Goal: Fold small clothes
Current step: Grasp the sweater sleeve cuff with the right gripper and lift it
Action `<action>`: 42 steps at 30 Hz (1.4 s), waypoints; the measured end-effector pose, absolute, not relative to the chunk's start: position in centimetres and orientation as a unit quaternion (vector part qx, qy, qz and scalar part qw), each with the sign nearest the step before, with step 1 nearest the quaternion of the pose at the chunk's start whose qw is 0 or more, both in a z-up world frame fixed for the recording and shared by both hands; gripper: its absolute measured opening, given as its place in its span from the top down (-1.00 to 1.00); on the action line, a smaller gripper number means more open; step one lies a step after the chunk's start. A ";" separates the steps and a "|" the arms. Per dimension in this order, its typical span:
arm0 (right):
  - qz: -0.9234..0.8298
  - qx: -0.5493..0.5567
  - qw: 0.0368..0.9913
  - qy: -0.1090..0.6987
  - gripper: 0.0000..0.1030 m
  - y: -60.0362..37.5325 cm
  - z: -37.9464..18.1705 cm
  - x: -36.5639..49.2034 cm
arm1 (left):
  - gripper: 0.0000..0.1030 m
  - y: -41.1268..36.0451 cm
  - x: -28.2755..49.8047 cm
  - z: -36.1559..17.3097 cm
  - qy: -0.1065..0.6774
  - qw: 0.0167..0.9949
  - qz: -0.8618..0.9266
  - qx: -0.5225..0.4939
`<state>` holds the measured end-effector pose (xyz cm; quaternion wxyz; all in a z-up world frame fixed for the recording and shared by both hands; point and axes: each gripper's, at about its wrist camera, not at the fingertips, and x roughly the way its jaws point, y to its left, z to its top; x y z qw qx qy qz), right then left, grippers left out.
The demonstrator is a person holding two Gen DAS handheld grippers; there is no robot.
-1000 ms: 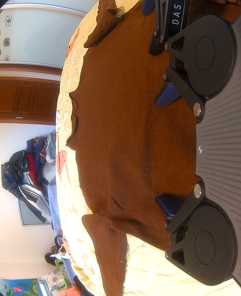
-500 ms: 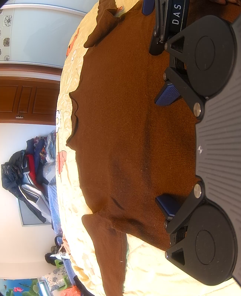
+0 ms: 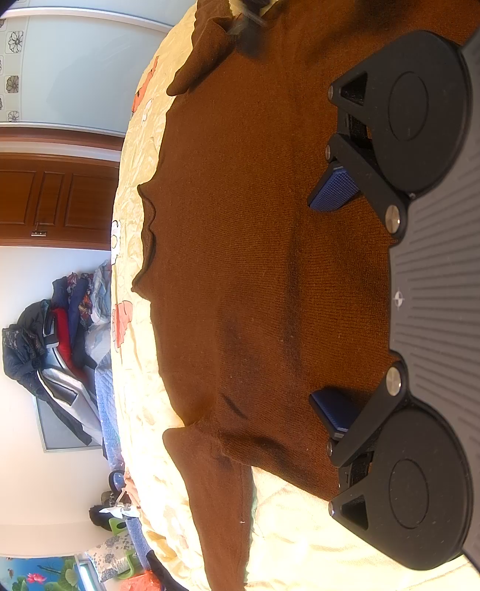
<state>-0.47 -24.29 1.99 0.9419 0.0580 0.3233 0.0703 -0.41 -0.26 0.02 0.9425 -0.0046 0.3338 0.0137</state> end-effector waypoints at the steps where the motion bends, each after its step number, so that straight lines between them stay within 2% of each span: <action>1: 0.076 0.083 0.945 0.307 -1.00 -26.3 3.0 -0.3 | -1.00 -0.2 -0.4 0.0 0.334 0.943 0.014 -0.005; 5: 0.028 0.086 0.965 0.247 -1.00 -34.3 5.6 1.3 | -1.00 -0.2 -0.4 0.0 0.334 0.943 0.014 -0.005; 8: -0.044 0.111 0.964 0.239 -1.00 -40.8 6.3 3.0 | -1.00 -0.2 -0.4 0.0 0.334 0.943 0.014 -0.004; 13: -0.107 0.314 0.914 0.233 -1.00 -54.6 5.3 7.0 | -1.00 -0.2 -0.4 0.0 0.334 0.943 0.014 -0.005; 15: -0.117 0.398 0.879 0.237 -0.86 -58.8 3.6 8.5 | -1.00 -0.2 -0.4 0.0 0.334 0.943 0.014 -0.005; 19: -0.127 0.481 0.838 0.225 -0.74 -62.4 0.4 10.9 | -1.00 -0.2 -0.4 0.0 0.334 0.943 0.014 -0.005; 23: -0.116 0.479 0.844 0.211 -0.68 -61.9 -0.3 13.1 | -1.00 -0.2 -0.4 0.0 0.334 0.943 0.014 -0.004; 25: -0.109 0.462 0.852 0.219 -0.53 -61.1 -0.4 14.4 | -1.00 -0.2 -0.4 0.0 0.334 0.943 0.013 -0.005; 26: -0.108 0.452 0.857 0.224 -0.34 -61.1 -0.4 15.0 | -1.00 -0.2 -0.4 0.0 0.334 0.943 0.013 -0.004; 27: -0.113 0.437 0.863 0.227 0.11 -60.7 -0.4 15.5 | -1.00 -0.2 -0.4 0.0 0.334 0.943 0.013 -0.004; 29: -0.122 0.423 0.862 0.249 0.75 -61.4 -0.6 16.4 | -1.00 -0.2 -0.4 0.0 0.334 0.943 0.013 -0.004; 32: -0.133 0.422 0.865 0.237 0.74 -60.8 -0.5 15.4 | -1.00 -0.1 -0.4 0.0 0.334 0.943 0.013 -0.005; 35: -0.091 0.400 0.888 0.209 0.74 -57.6 2.0 14.4 | -1.00 -0.2 -0.4 0.0 0.334 0.943 0.013 -0.005; 40: 0.111 0.344 0.913 0.190 0.74 -43.6 7.4 13.1 | -1.00 -0.2 -0.4 0.0 0.334 0.943 0.013 -0.004; 42: 0.194 0.322 0.906 0.194 0.59 -36.8 8.5 12.4 | -1.00 -0.2 -0.4 0.0 0.334 0.943 0.013 -0.004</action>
